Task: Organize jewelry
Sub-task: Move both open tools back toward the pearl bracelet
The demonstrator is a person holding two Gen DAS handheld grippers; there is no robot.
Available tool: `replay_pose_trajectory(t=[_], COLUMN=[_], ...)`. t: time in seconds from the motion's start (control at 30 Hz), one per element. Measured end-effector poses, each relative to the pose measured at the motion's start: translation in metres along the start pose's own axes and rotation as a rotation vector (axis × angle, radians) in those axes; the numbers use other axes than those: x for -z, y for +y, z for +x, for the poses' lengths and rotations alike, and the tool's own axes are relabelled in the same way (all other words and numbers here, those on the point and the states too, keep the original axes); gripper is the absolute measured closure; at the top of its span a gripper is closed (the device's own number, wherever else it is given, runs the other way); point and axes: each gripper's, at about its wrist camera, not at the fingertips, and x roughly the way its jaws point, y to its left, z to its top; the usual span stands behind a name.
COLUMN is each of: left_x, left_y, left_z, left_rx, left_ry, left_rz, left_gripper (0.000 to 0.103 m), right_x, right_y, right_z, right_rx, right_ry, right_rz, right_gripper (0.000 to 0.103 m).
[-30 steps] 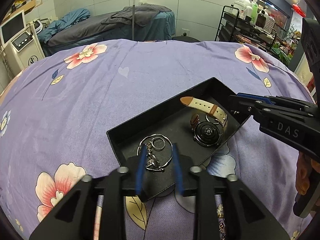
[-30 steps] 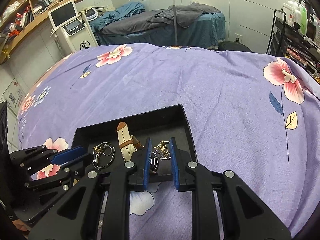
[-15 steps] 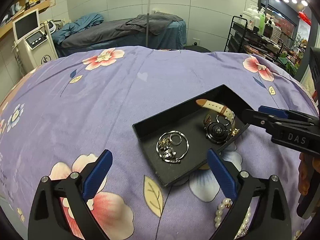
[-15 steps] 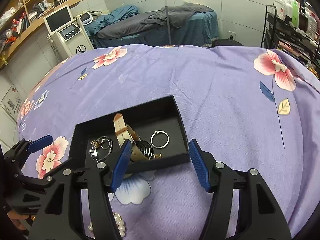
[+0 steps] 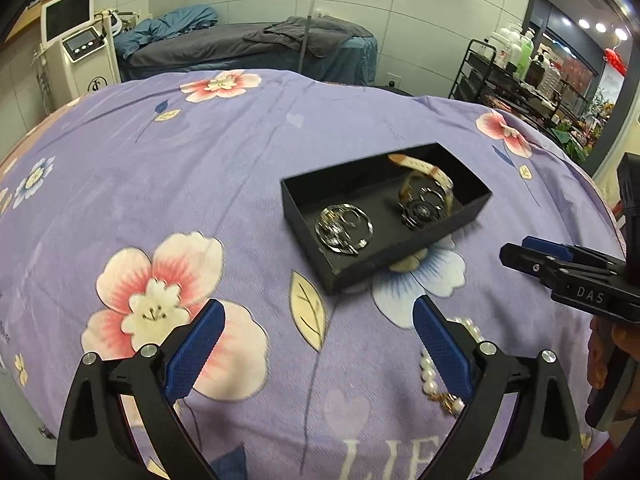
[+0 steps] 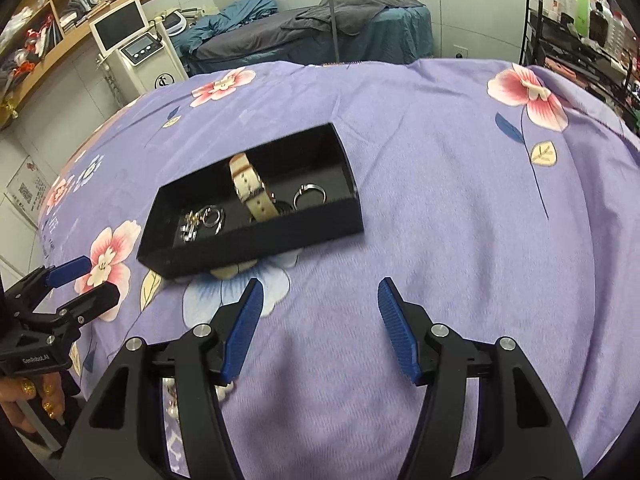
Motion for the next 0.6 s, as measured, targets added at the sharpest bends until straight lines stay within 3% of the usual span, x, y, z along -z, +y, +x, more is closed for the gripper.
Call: replay_pose_trajectory(t=[0.1,0.33,0.5,0.6], left_x=[0.011,0.028,0.032,0.033], left_y=[-0.013,-0.036,-0.049,-0.057], left_z=[0.001,0.010,0.011,0.016], left_rx=[0.019,0.061,0.089,0.102], left_ry=[0.022,0.082,0.096,0.114], left_rz=[0.037,0.085,0.105,0.124], left_gripper=[0.012,0.034,0.039,0.049], right_x=[0.012,0.032,0.042,0.046], right_y=[0.002,0.016,0.016,0.018], right_z=[-0.002,-0.006,-0.006,-0.006], right_rx=[-0.013,-0.020,-0.023,-0.015], right_ry=[0.019,0.039,0.057,0.058], right_rz=[-0.001,-0.061,-0.055,-0.066], right_gripper=[0.043,0.043,0.043,0.043])
